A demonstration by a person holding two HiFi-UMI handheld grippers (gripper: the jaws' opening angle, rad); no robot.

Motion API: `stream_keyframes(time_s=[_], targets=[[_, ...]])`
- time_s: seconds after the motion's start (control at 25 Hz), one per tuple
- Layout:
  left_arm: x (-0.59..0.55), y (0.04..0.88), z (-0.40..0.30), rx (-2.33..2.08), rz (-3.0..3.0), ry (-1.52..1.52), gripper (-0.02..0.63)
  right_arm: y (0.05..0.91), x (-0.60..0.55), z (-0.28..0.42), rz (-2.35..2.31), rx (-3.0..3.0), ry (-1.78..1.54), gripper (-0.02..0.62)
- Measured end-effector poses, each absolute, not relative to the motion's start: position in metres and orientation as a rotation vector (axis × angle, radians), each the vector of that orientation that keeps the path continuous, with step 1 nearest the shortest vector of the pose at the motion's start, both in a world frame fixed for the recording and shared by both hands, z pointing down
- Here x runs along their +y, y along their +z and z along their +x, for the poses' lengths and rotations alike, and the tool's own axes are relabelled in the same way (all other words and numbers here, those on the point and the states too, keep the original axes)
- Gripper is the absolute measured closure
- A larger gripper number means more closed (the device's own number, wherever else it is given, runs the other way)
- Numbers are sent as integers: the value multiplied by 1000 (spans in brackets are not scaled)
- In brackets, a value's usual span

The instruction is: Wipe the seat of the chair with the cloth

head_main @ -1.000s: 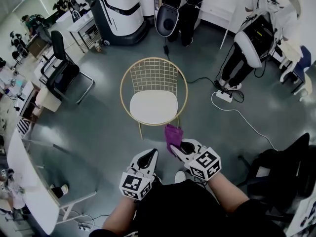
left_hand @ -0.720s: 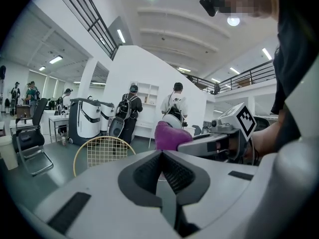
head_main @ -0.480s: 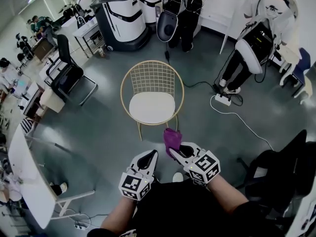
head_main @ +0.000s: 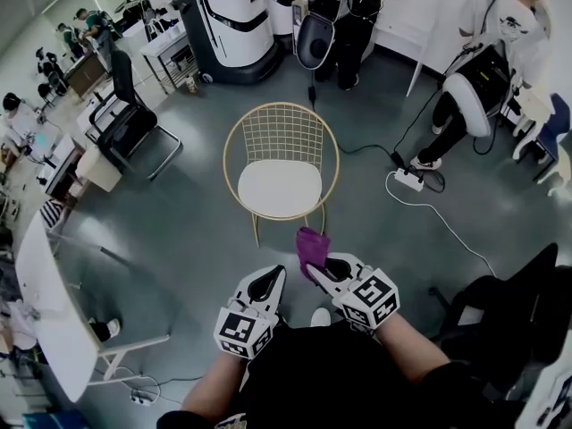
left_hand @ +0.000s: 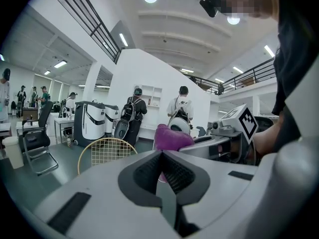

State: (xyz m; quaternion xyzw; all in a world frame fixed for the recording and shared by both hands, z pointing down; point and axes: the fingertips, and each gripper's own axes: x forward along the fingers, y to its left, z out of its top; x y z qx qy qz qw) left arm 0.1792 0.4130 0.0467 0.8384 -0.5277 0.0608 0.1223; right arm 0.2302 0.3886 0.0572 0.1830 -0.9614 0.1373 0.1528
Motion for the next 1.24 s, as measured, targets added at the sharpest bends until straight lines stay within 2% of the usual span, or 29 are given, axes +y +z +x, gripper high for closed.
stream_keyframes(time_s=[1.24], targets=[[417,51,180,-1516,2442,196,595,60,390,229,534,-2746,409,537]])
